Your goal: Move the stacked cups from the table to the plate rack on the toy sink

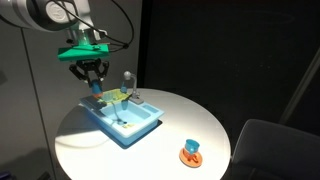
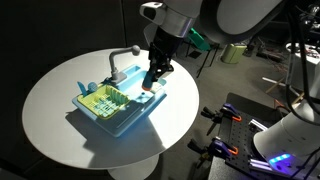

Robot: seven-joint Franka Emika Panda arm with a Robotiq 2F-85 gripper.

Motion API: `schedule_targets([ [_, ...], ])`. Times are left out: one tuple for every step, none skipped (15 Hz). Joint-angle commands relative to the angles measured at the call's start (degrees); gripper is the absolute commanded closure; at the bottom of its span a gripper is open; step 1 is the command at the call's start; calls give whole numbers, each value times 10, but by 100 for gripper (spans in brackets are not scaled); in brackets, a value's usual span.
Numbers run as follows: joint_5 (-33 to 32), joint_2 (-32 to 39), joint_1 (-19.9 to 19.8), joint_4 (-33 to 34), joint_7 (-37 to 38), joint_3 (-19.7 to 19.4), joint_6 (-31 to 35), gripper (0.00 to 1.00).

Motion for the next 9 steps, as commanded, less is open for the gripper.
schedule_targets([
  [10, 49, -8, 46, 15, 19, 14, 87],
  [6, 59, -10, 53, 21, 23, 15, 87],
  [4, 68, -12, 61, 27, 28, 16, 87],
  [-3, 77, -15, 68, 36, 33, 15, 87],
  [-6, 86, -17, 77, 46, 38, 13, 87],
  [-10, 95, -19, 88, 56, 42, 11, 87],
  [-15, 104, -20, 98, 67, 46, 9, 87],
  [-19, 114, -21, 111, 79, 50, 5, 87],
  [-24, 123, -21, 123, 90, 54, 3, 87],
])
